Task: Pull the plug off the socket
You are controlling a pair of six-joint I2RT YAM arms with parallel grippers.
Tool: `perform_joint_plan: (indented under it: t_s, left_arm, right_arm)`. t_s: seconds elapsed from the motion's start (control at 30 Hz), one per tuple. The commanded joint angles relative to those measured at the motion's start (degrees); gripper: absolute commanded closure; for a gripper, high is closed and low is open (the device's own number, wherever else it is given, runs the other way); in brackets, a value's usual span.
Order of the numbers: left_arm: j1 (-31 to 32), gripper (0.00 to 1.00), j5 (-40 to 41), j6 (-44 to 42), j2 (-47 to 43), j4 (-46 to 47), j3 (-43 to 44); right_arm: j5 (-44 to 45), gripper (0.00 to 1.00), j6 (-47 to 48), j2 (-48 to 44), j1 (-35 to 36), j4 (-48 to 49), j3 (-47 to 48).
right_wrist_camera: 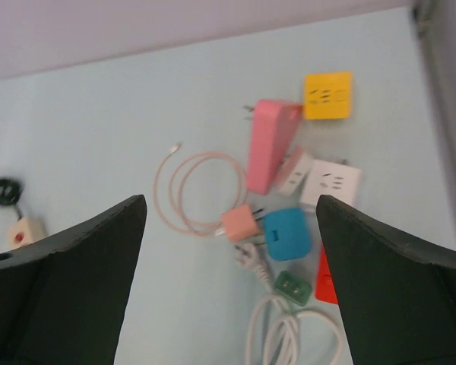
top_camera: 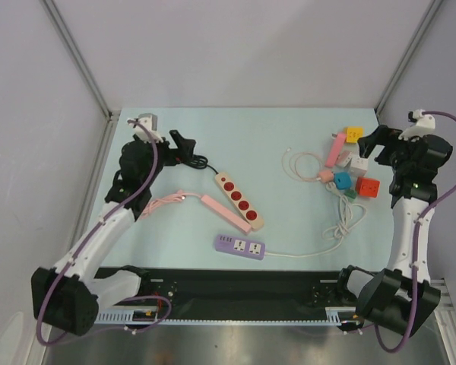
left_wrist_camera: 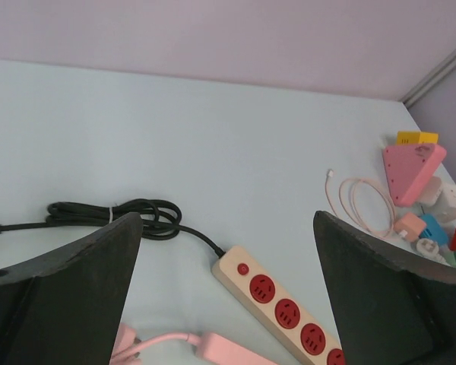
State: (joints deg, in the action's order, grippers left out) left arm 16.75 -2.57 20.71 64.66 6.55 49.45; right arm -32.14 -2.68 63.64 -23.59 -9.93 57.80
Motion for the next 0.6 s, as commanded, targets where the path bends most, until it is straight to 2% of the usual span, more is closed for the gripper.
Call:
perform_joint_plan:
  t_s: [0.0,0.17,0.33,0.57]
  left_arm:
    - [-0.1,0.0,6.3,-5.5,-5.3,-1.8,-2.2]
    - [-0.2,0.0,11.7,-8.9,-11.9,-8.6,-2.9]
    - [-0.2,0.0,11.9,-13.3,-17.8,-12.3,-4.0]
    - [-0.2,0.0,11.2,-14.9,-20.0,-14.1,-6.4]
  right_arm:
    - [18.0,0.0,-6.5,-5.4,-0.5,6.2,-1.0]
    - [25.7,0.0,-6.3,-6.1,-0.8,4.1,-1.1]
    - [26.2,0.0,-5.0,-6.8,-0.8,2.3,-2.7]
    - [27.9,0.0,-5.1,-6.8,-0.8,2.2,-4.2]
